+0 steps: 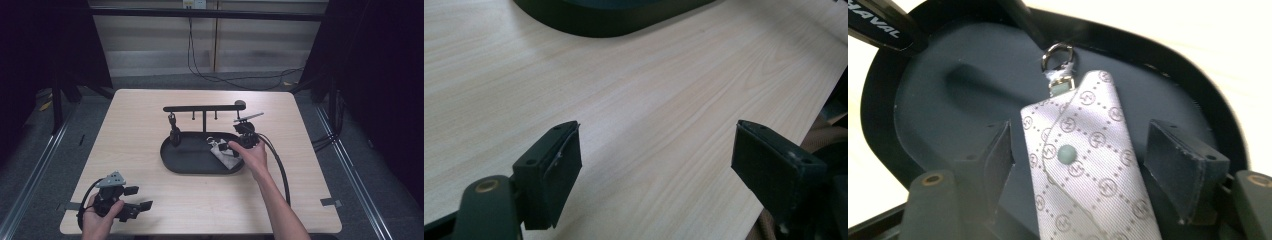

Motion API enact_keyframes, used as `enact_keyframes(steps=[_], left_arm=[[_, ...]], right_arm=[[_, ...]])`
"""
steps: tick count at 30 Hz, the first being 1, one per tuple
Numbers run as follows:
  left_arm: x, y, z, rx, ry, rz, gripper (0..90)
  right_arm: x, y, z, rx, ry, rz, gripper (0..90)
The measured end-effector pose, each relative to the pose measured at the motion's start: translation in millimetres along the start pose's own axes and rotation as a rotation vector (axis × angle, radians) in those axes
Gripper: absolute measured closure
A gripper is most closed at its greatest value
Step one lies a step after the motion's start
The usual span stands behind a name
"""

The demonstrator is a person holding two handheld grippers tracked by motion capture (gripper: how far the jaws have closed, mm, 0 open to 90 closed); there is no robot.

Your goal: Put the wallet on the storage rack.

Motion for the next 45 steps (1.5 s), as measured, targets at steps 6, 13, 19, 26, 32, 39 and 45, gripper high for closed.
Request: enact_keyframes(steps=[6,13,19,26,32,39,45], left_arm=[[0.9,-3.7,1.9,-0.001,0.006,0.016,19.9],[1.1,-3.5,1.1,-0.002,0.002,0.016,20.0],[1.5,-4.2,1.2,-0.007,0.003,0.019,19.9],[1.8,-3.7,1.1,-0.008,0.0,0.019,20.0],[1.6,-4.4,1.7,-0.009,0.007,0.022,20.0],[1.6,-4.6,2.0,-0.017,0.011,0.017,19.9],[1.4,-3.5,0.4,-0.013,0.012,0.023,20.0]], right_arm=[[4.3,8.1,13.1,-0.002,0.041,-0.002,24.9],[15.2,19.6,27.9,-0.026,0.087,-0.031,16.8],[28.4,31.4,42.7,-0.013,0.154,-0.054,16.3],[47.2,42.0,62.4,0.013,0.188,-0.048,16.9],[66.1,48.2,80.4,0.043,0.209,-0.038,16.9],[97.7,53.4,99.4,0.056,0.213,-0.033,16.9],[121.5,62.1,112.1,0.12,0.228,-0.012,17.0]])
Point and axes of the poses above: each handheld gripper's, and its own axes: z roughly backward along the jaws, x roughly out of its underside, y roughly to its right, the point moved 5 cm from there along -z, roughly forward along the jaws, and after that the axes turned 10 degrees about x, right-handed, at the moved point
